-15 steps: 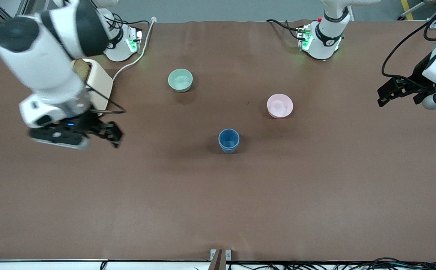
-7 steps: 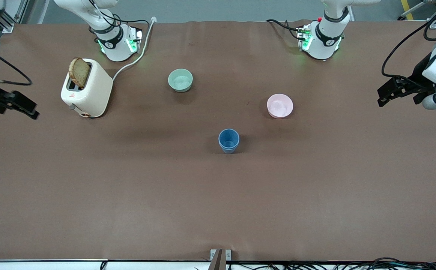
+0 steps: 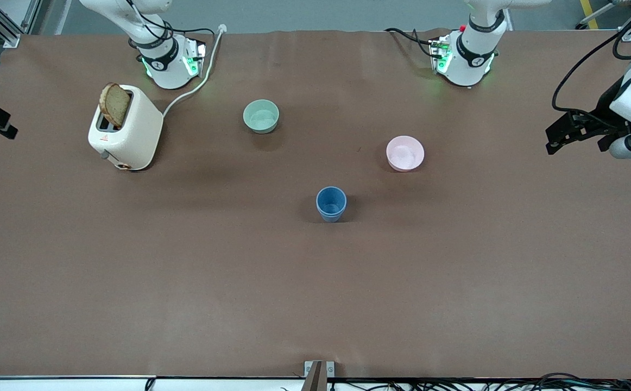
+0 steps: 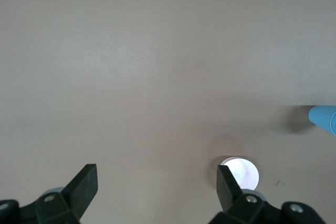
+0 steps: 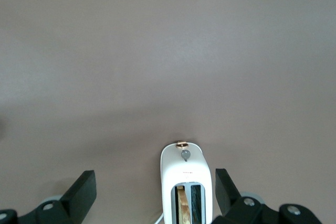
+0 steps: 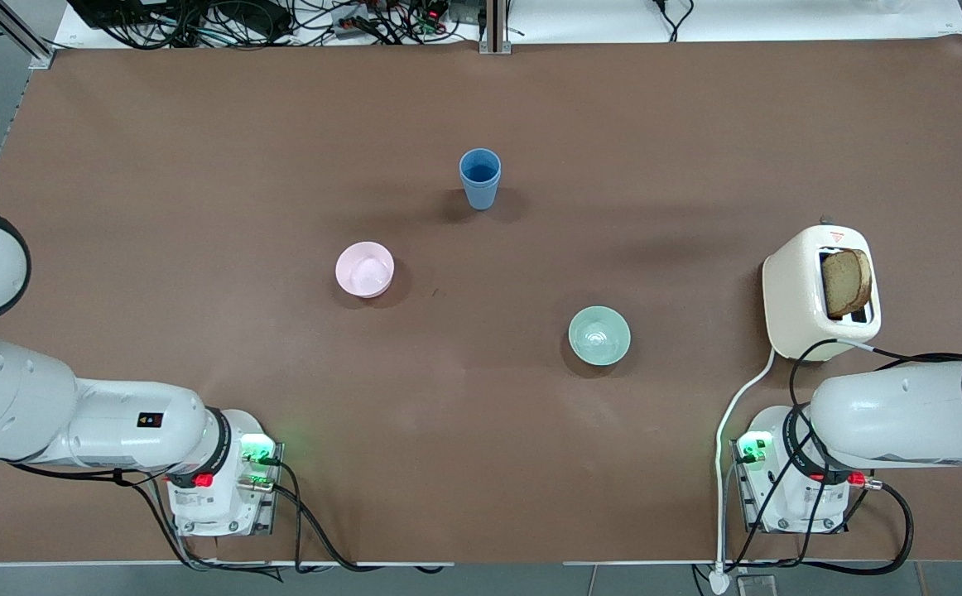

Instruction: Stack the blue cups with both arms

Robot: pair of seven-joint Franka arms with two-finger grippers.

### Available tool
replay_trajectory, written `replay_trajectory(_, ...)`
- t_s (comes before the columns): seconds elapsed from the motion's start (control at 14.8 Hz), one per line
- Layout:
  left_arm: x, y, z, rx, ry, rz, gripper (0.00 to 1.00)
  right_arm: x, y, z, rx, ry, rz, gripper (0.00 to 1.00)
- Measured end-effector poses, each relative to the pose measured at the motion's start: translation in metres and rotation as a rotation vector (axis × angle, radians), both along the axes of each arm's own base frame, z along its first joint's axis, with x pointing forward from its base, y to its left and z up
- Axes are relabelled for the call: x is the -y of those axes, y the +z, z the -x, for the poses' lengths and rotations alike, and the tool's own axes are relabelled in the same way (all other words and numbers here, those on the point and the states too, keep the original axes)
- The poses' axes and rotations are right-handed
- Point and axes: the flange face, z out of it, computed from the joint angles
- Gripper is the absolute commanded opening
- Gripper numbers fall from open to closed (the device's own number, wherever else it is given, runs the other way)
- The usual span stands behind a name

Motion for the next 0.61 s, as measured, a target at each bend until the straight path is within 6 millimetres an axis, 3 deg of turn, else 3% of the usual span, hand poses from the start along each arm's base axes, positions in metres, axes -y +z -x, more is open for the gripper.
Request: replay_trajectory(0.61, 0.01, 0.0, 0.002, -0.002, -0.042, -0.001, 1.0, 0.004, -0.009, 0.005, -0.062, 0.032, -0.027, 1.0)
